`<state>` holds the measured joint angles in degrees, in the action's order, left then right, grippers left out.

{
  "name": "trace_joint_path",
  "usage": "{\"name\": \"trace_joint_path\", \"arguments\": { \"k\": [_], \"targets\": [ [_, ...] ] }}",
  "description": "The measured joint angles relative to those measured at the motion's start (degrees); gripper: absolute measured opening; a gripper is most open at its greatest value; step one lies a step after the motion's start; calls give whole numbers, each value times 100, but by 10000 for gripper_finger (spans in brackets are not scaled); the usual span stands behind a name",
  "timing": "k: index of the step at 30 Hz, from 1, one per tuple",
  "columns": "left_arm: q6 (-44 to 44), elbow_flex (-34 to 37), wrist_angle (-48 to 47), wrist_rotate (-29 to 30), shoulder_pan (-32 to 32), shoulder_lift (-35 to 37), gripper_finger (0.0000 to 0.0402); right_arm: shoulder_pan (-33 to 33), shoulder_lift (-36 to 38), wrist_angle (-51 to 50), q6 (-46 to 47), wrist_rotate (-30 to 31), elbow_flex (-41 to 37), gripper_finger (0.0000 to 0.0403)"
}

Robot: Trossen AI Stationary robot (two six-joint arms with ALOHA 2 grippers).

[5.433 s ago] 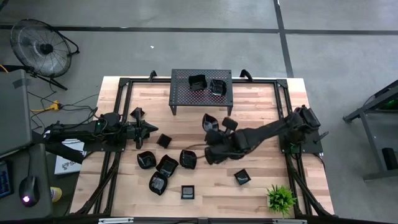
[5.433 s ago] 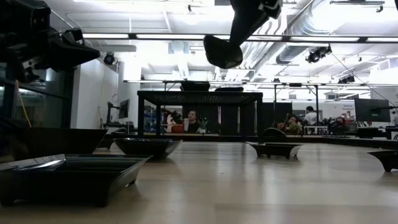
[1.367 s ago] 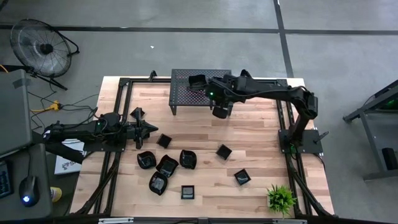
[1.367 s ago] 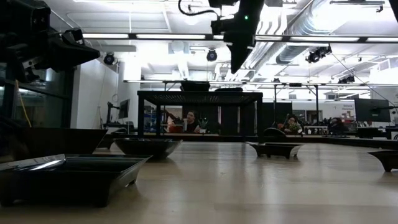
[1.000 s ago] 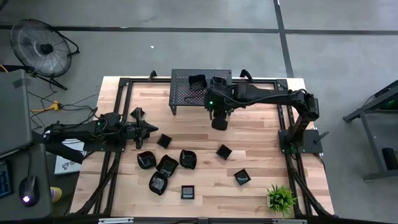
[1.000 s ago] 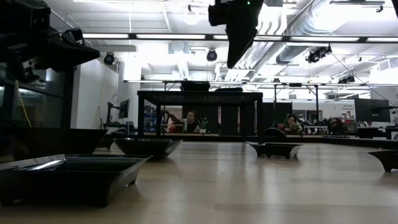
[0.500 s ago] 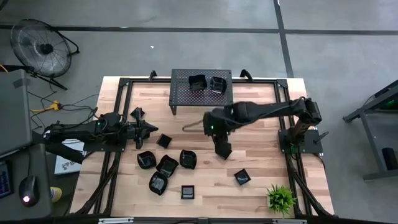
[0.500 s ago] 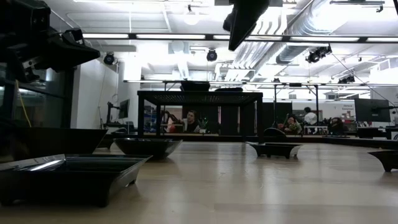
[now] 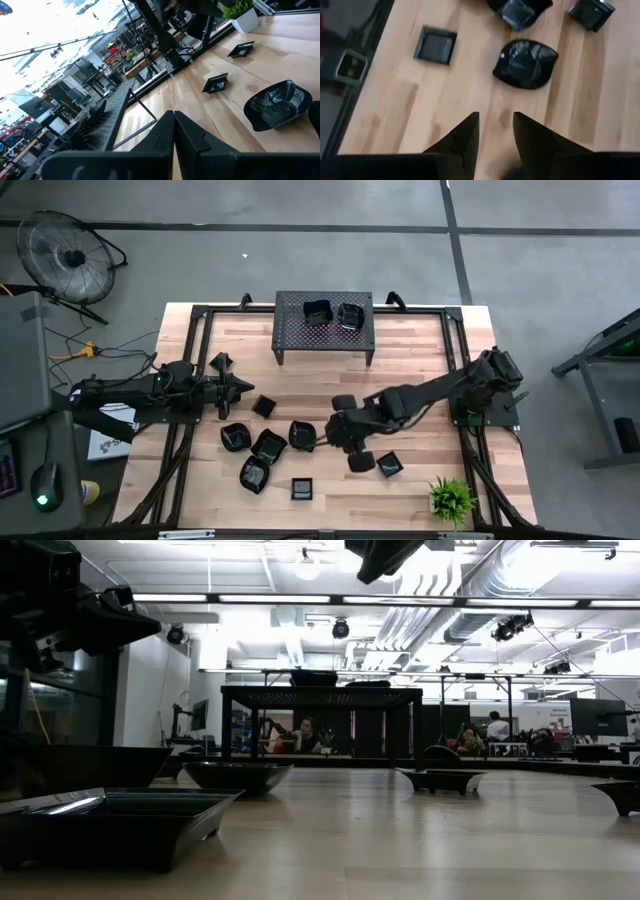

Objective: Pick & Place Mini shaped plates
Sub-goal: Stack the leaf-shaped plate on top of the leaf-shaped plate on the shelf

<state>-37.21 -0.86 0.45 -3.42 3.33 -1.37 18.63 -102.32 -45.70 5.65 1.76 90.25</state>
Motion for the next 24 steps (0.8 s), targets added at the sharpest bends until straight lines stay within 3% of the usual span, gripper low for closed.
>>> {"name": "trace_joint_path", "arguments": {
  "k": [10,24],
  "targets": [
    [0,0,1,-1,2,1,3,175,-108,1613,934,574,-869,114],
    [-2,0,2,0,2,2,3,176,-1168,1872,1560,900,-386,114]
  ]
}}
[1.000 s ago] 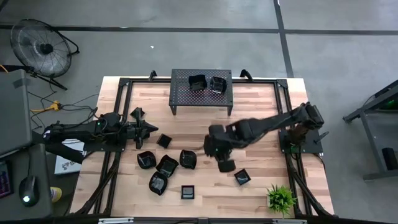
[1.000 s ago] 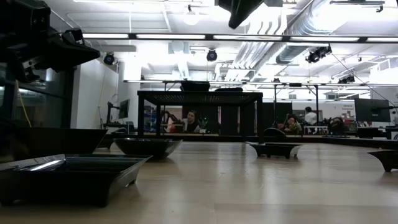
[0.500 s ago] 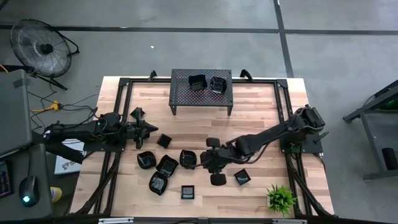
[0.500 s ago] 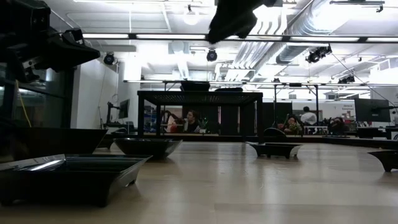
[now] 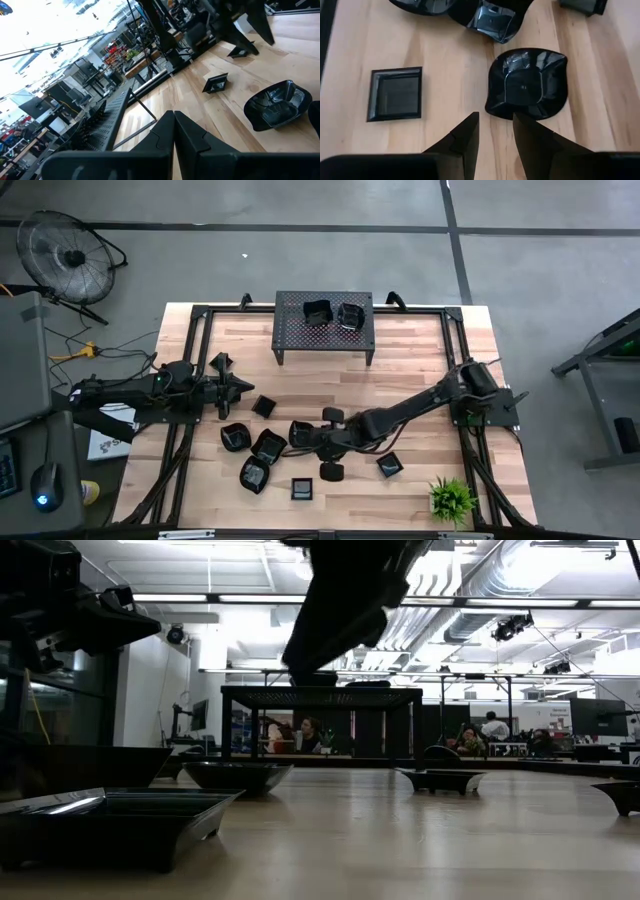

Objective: Pick & Place Mini shaped plates
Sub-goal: Stack the leaf-shaped plate on top of the leaf-shaped plate on the shelf

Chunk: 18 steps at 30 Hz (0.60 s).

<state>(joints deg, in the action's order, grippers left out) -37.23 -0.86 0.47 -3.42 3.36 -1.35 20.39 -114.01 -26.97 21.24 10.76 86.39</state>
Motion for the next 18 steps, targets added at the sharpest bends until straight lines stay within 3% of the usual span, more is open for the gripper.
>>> {"name": "trace_joint_path", "arguments": {
  "k": [18],
  "targets": [
    [1,0,-1,-1,0,-2,3,67,-1038,217,14,29,732,114]
  ]
}}
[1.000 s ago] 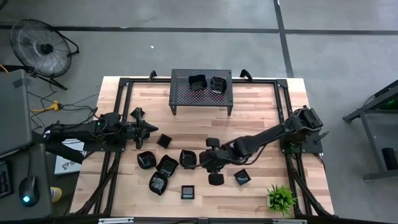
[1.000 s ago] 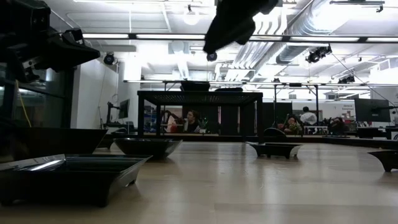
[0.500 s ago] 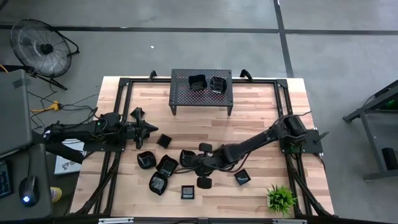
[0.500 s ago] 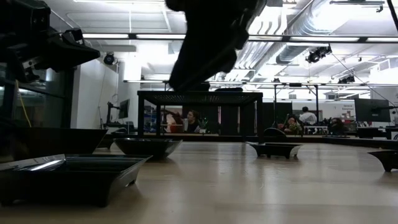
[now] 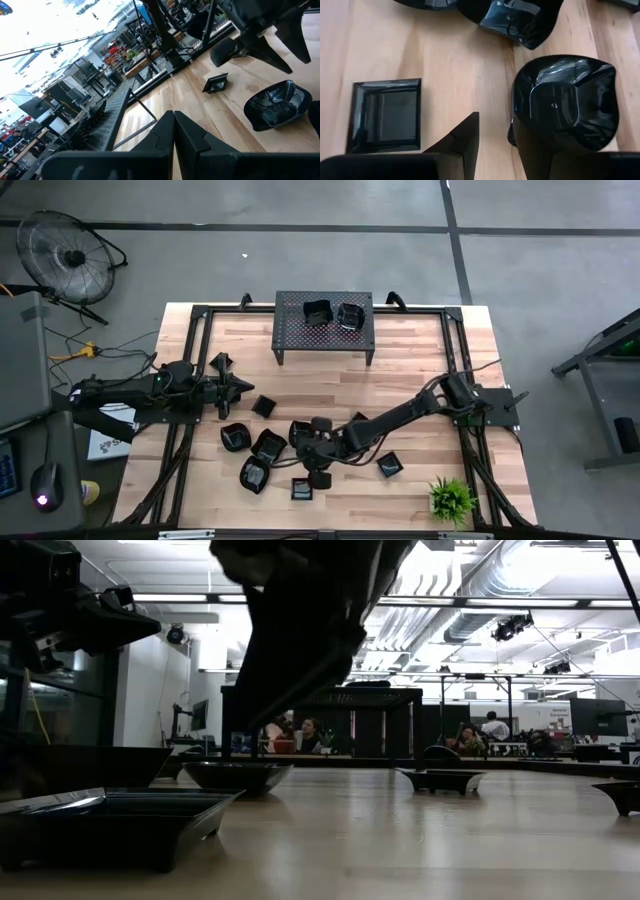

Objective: Pick & Place Mini shaped plates
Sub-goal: Stack the leaf-shaped plate on top of the leaf-shaped plate on the shelf

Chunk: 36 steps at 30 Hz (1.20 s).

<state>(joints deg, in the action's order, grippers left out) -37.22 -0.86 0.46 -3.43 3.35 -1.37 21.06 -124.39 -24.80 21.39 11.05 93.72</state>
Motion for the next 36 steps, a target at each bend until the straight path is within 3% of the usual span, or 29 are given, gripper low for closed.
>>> {"name": "trace_joint_path", "arguments": {
  "k": [11,19,30,36],
  "targets": [
    [0,0,1,0,0,0,3,7,-110,-147,-144,581,76,115],
    [1,0,1,-1,0,0,3,13,-201,-80,-531,516,76,116],
    [-1,0,0,0,0,0,3,37,-371,21,-336,492,75,193],
    [-1,0,1,-1,-2,2,3,-2,-389,-5,-195,507,74,203]
  ]
}}
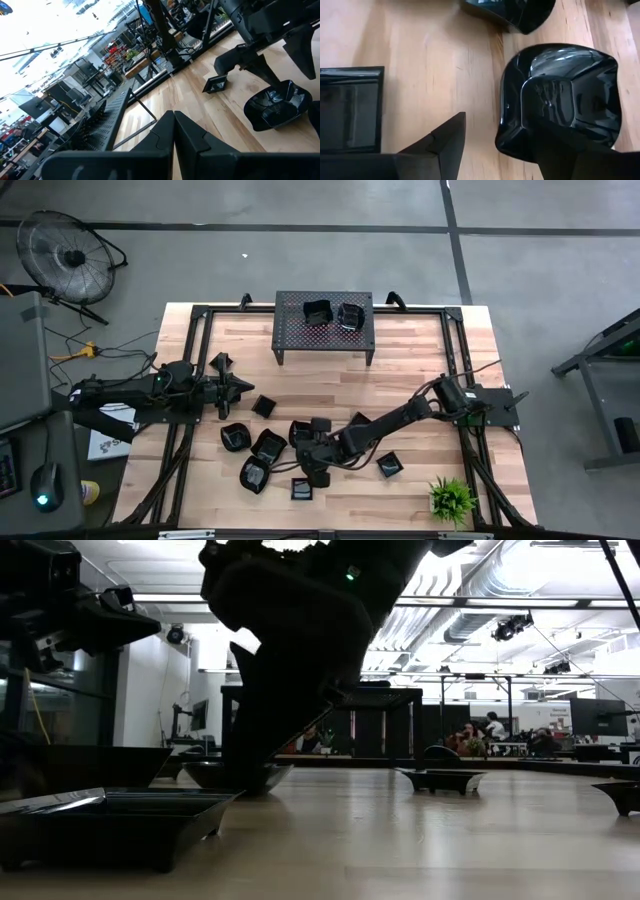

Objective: Pick & Place Mini shaped plates
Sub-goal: Stack the leaf-shaped plate on top of the leaf-shaped plate on the shelf

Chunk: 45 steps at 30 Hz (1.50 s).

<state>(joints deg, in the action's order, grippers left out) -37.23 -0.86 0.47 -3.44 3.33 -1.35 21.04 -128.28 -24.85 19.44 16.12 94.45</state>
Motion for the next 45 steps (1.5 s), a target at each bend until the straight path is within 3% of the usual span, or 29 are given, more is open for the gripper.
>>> {"name": "trace_joint_path", "arguments": {
  "k": [17,32,45],
  "targets": [
    [2,0,-2,0,2,0,3,-77,1,-145,-104,0,-3,152],
    [1,0,-1,0,1,-2,3,-79,-46,-150,-192,-13,-11,138],
    [2,0,-1,2,2,-1,3,-74,-163,-33,-155,-161,5,72]
  ]
}}
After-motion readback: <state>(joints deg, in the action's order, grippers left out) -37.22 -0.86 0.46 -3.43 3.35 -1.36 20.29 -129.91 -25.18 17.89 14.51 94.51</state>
